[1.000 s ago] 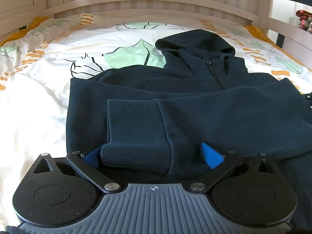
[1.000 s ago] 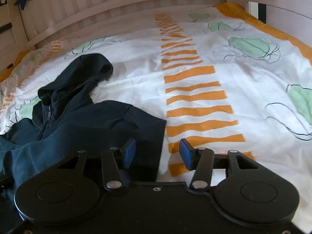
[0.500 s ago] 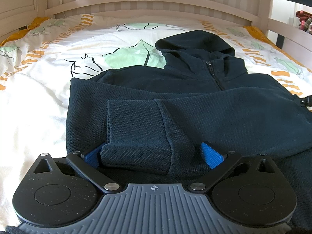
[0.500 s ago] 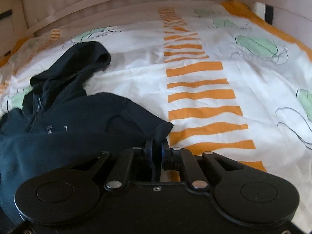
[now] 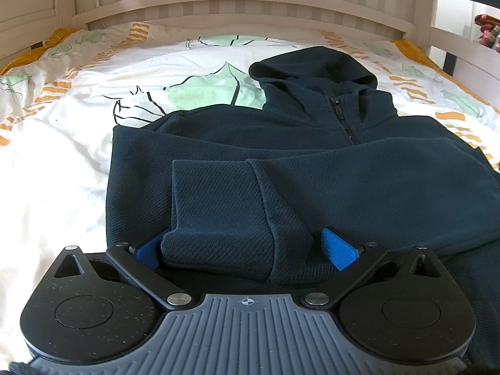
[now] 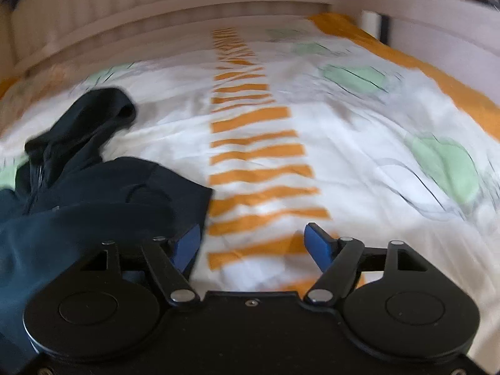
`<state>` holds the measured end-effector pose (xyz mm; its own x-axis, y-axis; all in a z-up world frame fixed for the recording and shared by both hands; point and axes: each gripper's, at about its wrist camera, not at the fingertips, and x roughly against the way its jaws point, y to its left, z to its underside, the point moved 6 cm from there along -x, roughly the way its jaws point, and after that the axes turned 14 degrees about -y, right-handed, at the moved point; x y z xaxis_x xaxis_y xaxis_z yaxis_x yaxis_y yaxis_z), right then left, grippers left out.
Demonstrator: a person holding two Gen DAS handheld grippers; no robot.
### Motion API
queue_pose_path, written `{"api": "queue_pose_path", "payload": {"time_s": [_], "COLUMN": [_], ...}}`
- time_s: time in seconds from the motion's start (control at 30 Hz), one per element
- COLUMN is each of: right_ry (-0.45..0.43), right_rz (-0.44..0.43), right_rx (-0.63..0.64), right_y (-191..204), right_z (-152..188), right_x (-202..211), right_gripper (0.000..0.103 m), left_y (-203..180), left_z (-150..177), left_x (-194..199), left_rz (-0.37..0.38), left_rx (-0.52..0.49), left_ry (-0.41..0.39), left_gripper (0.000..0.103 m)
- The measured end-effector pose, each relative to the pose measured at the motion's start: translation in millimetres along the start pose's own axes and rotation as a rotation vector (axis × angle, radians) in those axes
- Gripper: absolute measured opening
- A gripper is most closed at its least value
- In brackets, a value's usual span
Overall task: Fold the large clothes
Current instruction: 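Release the sleeve and withdraw the right gripper from the hoodie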
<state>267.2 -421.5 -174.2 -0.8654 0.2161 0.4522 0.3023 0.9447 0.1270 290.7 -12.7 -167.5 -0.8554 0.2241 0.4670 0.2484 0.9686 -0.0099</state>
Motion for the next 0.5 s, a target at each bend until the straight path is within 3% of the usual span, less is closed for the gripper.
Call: {"api": "queue_pose_path", "payload": {"time_s": [0.13, 0.27, 0.4, 0.5], "right_ry": [0.024, 0.022, 0.011, 0.012], "right_rz": [0.047, 0.053, 0.0, -0.055], "right_rx": [-0.149, -0.194, -0.112, -0.013], "right_y": [-25.4, -28.3, -2.0, 23.6], "right_z": [8.4, 14.0, 14.3, 19.4], "right_x": [21.9, 46.2, 61.7, 64.3], "right_gripper": [0.083, 0.084, 0.085, 0.092], "left_y": [-1.1, -2.4, -5.0, -6.4], "left_z": [-1.6, -4.2, -8.0, -8.0], "left_x": [-1.6, -2.9, -1.9, 6.0], "left_rz": [-0.002, -0.009, -0.025, -0.026], "left_rx": [0.0, -0.009, -0.014, -0.014], "left_ry": [0.016, 0.035, 0.049, 0.05], "left_gripper": [0.103, 0.103, 0.103, 0.103]}}
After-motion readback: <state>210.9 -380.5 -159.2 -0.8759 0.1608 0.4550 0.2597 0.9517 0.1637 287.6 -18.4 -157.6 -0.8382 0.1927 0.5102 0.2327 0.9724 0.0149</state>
